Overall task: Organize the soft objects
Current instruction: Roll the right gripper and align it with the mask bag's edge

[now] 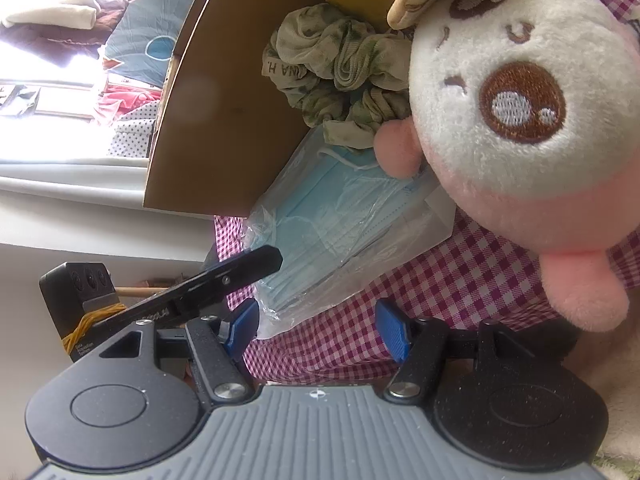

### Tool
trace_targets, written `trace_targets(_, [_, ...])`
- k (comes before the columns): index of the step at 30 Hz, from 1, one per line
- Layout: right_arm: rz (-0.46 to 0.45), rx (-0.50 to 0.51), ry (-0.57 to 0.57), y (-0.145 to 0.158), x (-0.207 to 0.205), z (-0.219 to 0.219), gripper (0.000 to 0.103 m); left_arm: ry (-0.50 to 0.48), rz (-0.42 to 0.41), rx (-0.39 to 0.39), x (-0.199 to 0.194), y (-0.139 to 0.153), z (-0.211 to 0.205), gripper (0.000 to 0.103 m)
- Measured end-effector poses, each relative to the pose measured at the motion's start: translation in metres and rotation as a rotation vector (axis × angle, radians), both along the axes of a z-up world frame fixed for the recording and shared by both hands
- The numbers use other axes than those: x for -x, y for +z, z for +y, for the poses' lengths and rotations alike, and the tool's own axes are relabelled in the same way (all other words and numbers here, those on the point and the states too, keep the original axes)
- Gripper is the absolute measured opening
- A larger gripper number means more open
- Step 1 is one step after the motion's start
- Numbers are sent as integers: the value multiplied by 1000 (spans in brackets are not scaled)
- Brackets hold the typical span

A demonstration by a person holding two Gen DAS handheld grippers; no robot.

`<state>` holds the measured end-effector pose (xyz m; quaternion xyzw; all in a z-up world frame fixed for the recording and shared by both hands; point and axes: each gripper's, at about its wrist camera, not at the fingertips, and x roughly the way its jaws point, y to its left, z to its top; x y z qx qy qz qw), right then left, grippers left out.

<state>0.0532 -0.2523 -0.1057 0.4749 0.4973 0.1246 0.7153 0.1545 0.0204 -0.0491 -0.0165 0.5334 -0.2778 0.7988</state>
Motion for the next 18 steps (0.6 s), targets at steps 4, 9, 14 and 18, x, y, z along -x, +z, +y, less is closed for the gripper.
trace_targets(4, [-1, -5, 1, -1, 0, -2, 67, -7, 54, 43, 6, -1, 8, 102])
trace_targets(9, [-2, -9, 3, -1, 0, -3, 68, -17, 113, 80, 19, 0, 19, 102])
trace_targets(14, [-3, -11, -1, -2, 1, -6, 68, -31, 133, 62, 34, -1, 21, 101])
trace_targets(18, [-1, -17, -2, -3, 2, -6, 68, -71, 179, 117, 55, -3, 22, 102])
